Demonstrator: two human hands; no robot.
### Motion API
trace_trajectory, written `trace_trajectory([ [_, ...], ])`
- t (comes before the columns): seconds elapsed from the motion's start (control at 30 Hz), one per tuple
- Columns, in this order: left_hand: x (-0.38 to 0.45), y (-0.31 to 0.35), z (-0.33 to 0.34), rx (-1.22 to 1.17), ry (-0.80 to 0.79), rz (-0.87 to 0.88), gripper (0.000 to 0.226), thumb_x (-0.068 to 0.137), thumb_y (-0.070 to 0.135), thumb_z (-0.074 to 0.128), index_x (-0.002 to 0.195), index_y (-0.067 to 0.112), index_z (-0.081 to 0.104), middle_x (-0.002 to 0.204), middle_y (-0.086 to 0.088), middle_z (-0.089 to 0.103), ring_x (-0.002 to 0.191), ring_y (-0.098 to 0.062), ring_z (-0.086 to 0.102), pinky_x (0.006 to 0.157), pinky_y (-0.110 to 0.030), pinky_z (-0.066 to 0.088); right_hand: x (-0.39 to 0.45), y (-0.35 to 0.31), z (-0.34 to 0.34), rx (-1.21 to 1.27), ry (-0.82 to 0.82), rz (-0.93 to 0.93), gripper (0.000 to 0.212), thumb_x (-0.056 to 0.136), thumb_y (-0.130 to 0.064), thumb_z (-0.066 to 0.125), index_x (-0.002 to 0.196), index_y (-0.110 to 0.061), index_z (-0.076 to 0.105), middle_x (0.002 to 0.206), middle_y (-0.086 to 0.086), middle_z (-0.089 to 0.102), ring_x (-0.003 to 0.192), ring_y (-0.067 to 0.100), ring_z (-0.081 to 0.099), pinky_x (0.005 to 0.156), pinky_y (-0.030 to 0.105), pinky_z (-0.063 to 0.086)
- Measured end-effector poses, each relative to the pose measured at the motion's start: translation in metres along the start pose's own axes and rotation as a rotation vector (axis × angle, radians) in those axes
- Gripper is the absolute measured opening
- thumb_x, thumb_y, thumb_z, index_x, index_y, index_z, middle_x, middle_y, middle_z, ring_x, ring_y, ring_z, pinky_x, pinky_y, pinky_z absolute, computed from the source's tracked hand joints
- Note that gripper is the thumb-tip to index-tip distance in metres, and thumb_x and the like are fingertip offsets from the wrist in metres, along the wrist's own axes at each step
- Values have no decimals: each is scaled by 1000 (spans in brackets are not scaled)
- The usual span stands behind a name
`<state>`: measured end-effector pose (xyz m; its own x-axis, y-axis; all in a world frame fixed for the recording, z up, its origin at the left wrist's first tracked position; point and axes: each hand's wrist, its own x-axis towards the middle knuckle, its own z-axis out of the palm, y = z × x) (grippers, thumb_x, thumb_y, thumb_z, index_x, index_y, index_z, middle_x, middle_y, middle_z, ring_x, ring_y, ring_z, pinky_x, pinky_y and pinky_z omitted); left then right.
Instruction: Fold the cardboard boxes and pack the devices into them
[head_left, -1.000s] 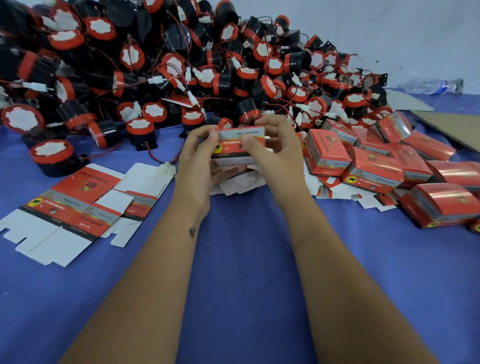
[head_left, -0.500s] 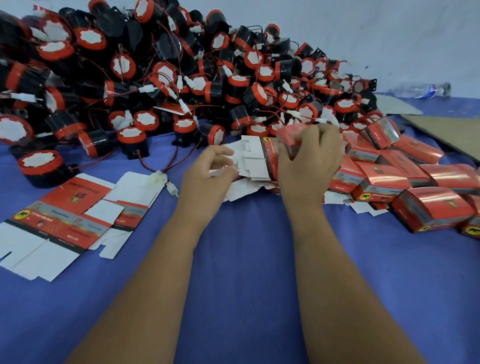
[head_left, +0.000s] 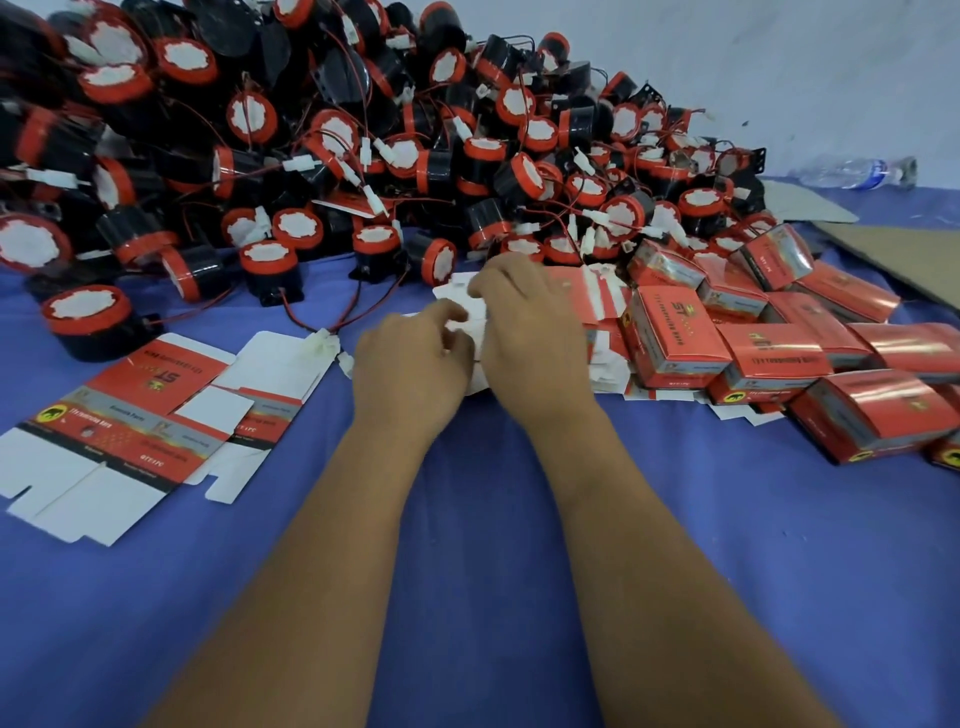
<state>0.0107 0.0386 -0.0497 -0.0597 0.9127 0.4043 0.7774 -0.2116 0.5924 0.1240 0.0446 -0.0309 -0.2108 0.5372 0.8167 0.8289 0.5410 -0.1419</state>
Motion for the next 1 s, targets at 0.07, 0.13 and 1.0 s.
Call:
trace_trajectory([
  [0.07,0,-7,-6,91,65,-79,28,96,27,51,119,18,65,94,-10,71,94,-31,60,77,-42,49,0,-12,0,55,-128,41,31,79,1,39,94,6,66,90,20,64,68,34,55,57,33,31],
  [0.13,0,-10,-6,253,-30,-110,30,96,31,52,119,15,62,105,-12,67,106,-35,53,82,-40,41,1,-16,4,-38,-228,75,35,83,-3,40,106,3,64,96,19,64,78,36,56,62,37,35],
  [1.0,4,-9,5,194,-38,-170,39,97,45,48,98,12,68,116,-9,57,121,-31,37,99,-42,29,-14,52,-1,-367,-340,704,33,97,-25,39,115,-8,61,123,9,60,119,32,44,102,43,27],
])
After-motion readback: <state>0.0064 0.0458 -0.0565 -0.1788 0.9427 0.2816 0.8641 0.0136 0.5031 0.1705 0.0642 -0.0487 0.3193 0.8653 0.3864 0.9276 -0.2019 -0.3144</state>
